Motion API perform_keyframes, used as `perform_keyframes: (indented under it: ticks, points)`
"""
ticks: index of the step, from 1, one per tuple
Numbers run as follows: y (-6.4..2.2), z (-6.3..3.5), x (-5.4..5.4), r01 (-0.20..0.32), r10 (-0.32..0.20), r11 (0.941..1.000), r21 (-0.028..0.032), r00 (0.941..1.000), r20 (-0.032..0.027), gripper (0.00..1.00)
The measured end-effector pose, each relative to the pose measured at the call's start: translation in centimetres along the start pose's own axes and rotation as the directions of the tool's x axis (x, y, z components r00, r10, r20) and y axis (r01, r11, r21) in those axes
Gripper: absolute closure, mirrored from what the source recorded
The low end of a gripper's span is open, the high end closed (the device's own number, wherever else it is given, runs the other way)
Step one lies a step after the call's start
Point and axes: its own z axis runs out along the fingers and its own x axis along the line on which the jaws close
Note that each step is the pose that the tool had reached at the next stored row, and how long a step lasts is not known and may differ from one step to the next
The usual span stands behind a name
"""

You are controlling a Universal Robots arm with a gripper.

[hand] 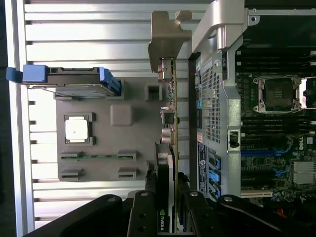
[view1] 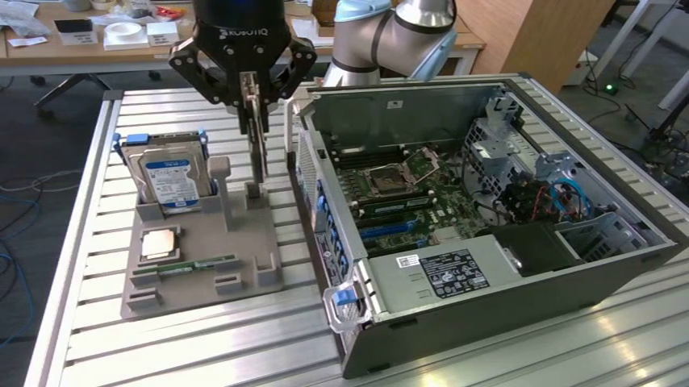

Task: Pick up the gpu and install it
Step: 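Pick up the gpu and move the gpu toward the slot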

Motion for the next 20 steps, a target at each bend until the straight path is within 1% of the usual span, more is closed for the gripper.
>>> perform_keyframes:
  ticks: [11, 20]
  points:
    - [0.13, -0.09, -2.3, 0.000, 0.000, 1.0000, 0.0000, 1.0000, -0.0001, 0.73]
    - [0.23, -0.06, -4.4, 0.000, 0.000, 1.0000, -0.0001, 1.0000, 0.0000, 0.73]
